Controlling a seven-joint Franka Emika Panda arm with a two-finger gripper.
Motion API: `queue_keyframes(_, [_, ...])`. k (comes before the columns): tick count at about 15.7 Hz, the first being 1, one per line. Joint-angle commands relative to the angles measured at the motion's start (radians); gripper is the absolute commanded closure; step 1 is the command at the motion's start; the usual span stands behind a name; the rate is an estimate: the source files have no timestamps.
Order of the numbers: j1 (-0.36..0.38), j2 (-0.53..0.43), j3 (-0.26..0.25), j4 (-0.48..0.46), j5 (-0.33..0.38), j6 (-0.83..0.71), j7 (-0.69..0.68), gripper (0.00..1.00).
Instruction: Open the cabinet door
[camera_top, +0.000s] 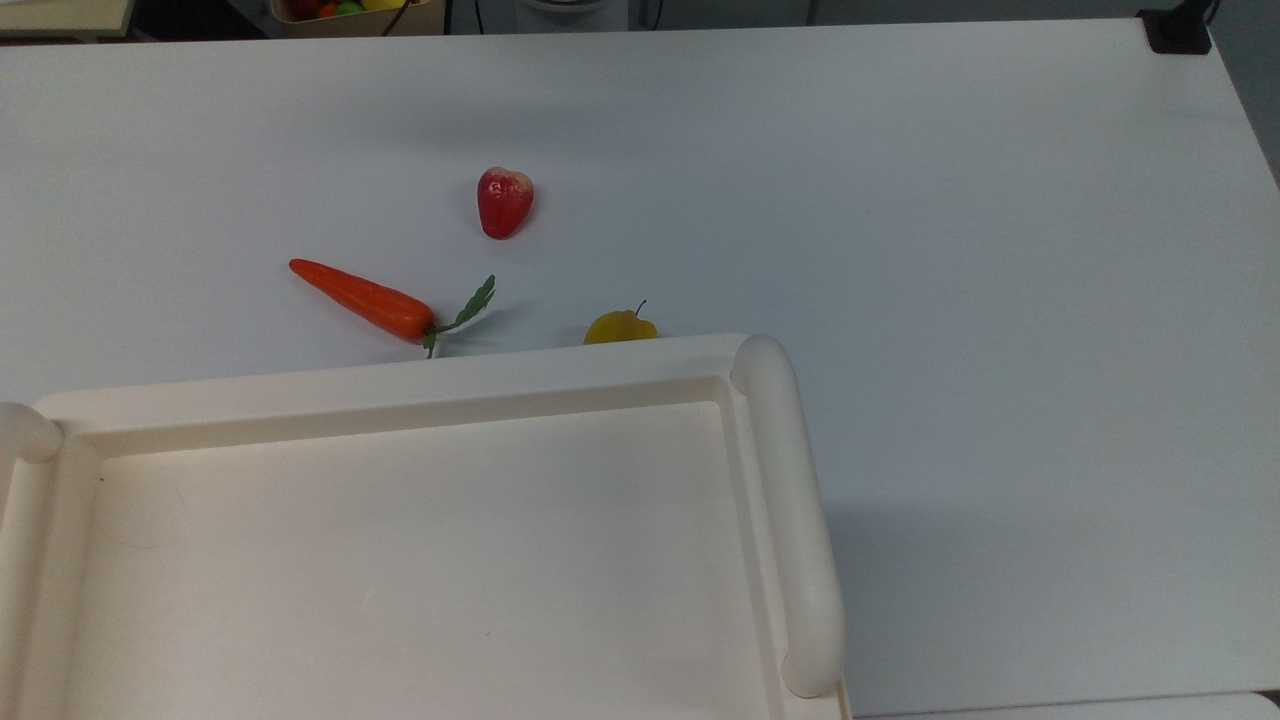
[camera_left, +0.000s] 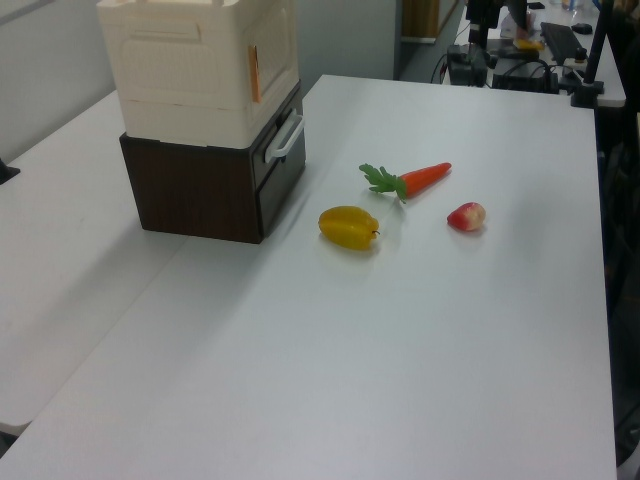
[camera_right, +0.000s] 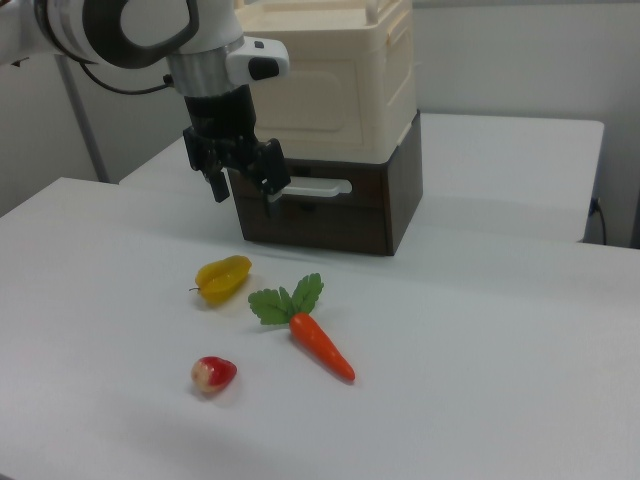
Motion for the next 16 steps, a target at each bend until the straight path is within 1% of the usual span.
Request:
queue_keyframes(1, [-0.005,-0.011,0.002,0.005,0.008,-0.031,-0.016,0.00])
queue_keyframes(16, [-0.006,-0.012,0.000,0.005,0.031,-0.047,-0.026,0.00])
